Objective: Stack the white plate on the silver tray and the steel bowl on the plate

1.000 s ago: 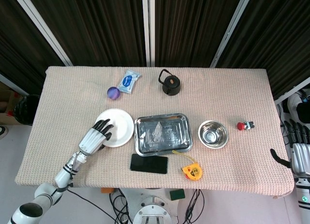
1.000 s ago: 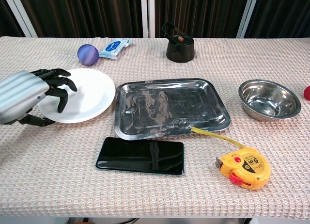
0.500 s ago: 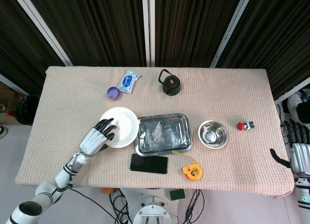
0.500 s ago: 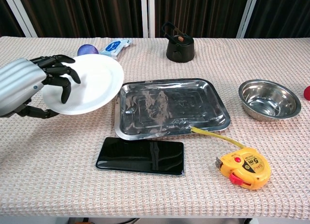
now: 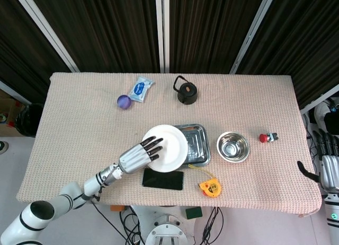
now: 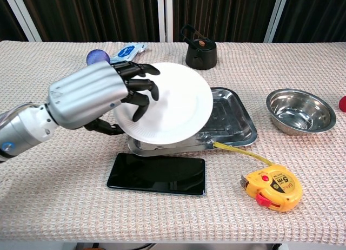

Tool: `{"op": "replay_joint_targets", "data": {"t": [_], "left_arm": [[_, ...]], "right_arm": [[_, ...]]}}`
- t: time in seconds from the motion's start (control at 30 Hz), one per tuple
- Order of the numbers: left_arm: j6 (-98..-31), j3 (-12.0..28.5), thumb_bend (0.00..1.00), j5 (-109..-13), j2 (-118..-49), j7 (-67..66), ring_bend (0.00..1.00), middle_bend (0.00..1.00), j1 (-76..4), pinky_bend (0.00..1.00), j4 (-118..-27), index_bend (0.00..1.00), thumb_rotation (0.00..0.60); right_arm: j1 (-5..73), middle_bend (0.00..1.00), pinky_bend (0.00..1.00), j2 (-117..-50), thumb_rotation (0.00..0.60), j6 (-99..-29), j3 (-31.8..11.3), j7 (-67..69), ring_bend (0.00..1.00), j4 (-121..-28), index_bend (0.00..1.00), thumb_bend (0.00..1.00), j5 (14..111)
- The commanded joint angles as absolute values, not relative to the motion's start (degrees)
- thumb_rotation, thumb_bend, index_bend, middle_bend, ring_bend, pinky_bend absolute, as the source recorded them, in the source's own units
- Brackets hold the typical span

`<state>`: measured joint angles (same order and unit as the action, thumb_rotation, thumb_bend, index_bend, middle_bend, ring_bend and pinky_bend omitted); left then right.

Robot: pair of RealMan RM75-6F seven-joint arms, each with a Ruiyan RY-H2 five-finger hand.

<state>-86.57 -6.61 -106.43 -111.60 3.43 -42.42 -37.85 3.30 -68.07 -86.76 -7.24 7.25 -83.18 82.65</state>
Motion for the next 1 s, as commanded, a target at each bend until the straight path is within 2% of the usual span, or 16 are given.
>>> {"op": "replay_joint_targets", "data": {"t": [0.03, 0.6, 1.0], "left_arm": [[-82.51, -6.03, 0.37, -106.98, -111.74, 2.06, 0.14, 0.34, -45.64, 0.25, -39.77, 0.8, 0.6], [-69.18, -3.92, 0.37, -104.24, -110.35, 4.79, 0.14, 0.34, -53.34, 0.25, -44.31, 0.8, 0.6], [-64.88, -3.4, 0.37, -102.24, -110.22, 9.65, 0.14, 0.34, -55.62, 0.25, -42.42, 0.8, 0.6]], "right_arm": [[3.31, 0.0, 0.0, -68.04, 0.6, -86.66, -7.29, 7.48, 0.0, -83.09, 0.0, 0.23, 82.53], [3.49, 0.0, 0.0, -68.54, 0.6, -85.84, -7.45, 9.57, 0.0, -81.18, 0.0, 0.23, 81.92], [3.52, 0.0, 0.0, -68.55, 0.6, -85.6, -7.55, 9.88, 0.0, -80.75, 0.0, 0.23, 81.65]]}}
